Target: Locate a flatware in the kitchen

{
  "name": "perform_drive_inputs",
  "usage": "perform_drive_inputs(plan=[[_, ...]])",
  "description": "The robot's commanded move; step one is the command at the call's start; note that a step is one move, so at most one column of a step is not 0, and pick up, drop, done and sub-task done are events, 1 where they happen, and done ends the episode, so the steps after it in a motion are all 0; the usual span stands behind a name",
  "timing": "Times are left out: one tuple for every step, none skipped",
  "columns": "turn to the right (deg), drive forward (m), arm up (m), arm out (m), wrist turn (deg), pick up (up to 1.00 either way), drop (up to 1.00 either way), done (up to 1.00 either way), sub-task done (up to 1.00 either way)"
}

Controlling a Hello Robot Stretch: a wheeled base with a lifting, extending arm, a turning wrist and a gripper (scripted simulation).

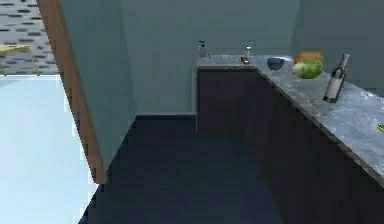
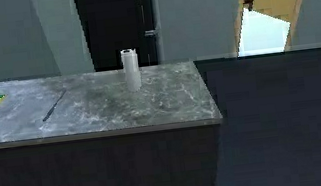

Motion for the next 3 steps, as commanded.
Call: perform_drive_inputs(plan=[[0.0, 1.0, 0.0, 0.0, 0.0, 0.0, 0.0, 0.0, 0.0], [0.0, 0.6, 0.0, 0.0, 0.0, 0.0, 0.0, 0.0, 0.0], [45.0, 0.0, 0.0, 0.0, 0.0, 0.0, 0.0, 0.0, 0.0]])
